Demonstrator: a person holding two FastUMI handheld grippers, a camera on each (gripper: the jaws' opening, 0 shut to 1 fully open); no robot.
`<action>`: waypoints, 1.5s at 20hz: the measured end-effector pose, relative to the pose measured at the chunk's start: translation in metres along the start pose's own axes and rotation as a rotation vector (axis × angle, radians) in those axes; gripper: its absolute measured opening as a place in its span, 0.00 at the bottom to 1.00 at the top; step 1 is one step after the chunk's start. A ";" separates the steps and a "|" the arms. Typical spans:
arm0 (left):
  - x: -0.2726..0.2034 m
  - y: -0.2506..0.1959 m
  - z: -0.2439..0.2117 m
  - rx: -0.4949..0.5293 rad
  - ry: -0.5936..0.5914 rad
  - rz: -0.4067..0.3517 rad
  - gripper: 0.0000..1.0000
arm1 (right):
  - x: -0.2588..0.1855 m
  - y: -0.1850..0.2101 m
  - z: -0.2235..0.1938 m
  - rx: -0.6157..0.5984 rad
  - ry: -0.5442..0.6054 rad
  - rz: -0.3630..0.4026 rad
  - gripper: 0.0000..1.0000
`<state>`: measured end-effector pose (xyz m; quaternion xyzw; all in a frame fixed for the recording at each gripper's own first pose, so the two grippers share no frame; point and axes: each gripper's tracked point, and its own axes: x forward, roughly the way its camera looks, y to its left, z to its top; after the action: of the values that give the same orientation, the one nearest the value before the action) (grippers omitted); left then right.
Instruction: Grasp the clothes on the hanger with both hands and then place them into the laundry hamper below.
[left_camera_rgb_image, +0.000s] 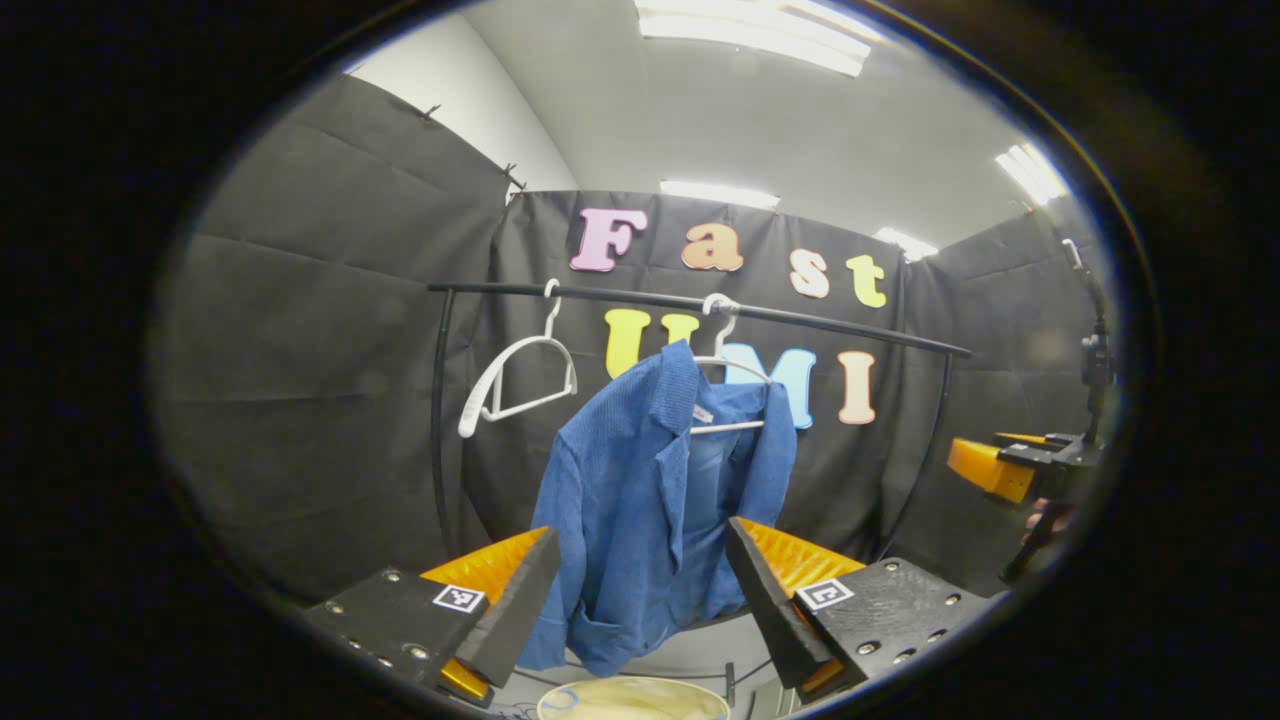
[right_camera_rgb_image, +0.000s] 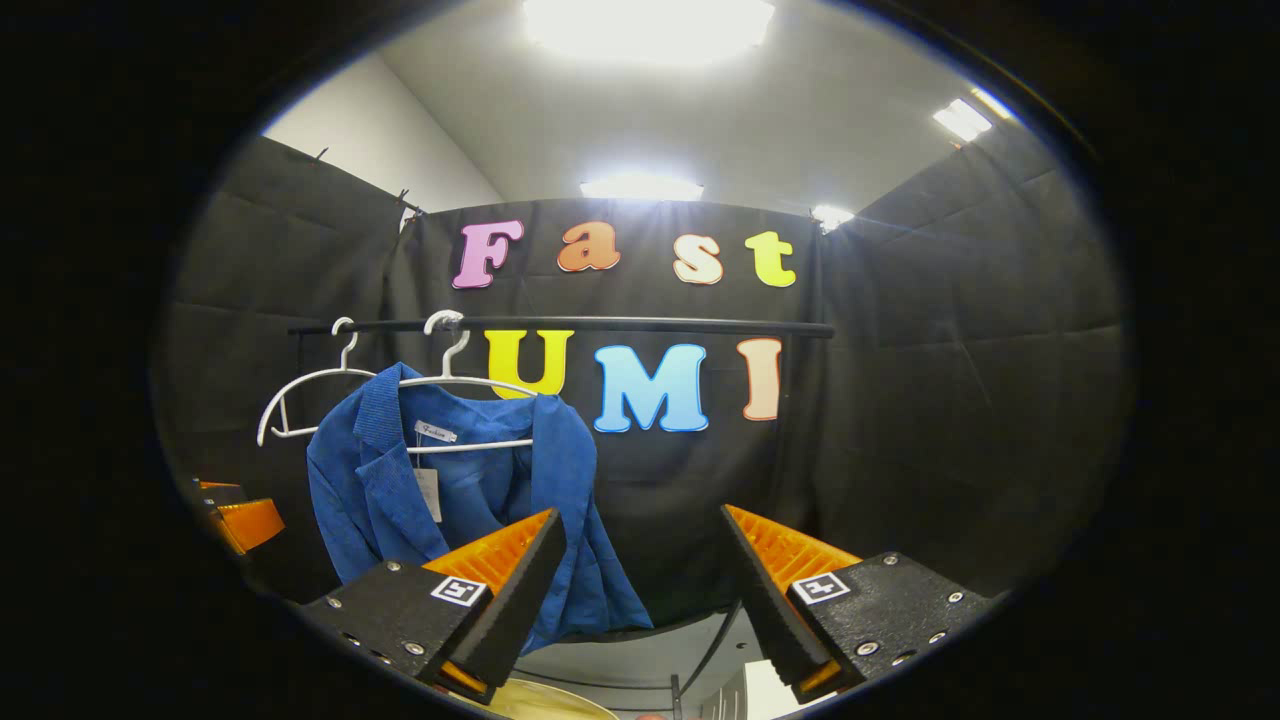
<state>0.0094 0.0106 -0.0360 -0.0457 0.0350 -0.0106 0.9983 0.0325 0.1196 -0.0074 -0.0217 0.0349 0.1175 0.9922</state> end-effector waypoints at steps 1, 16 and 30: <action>0.006 -0.005 0.004 0.000 -0.007 0.002 0.97 | 0.011 0.003 -0.001 0.007 -0.001 0.020 0.95; 0.136 -0.038 -0.014 -0.019 0.034 0.223 0.96 | 0.194 0.056 -0.070 0.132 0.173 0.355 0.94; 0.218 -0.016 -0.026 0.074 0.036 0.465 0.96 | 0.271 0.110 -0.084 0.214 0.187 0.476 0.95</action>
<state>0.2246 -0.0130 -0.0757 0.0005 0.0622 0.2173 0.9741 0.2645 0.2852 -0.1152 0.0811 0.1424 0.3407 0.9258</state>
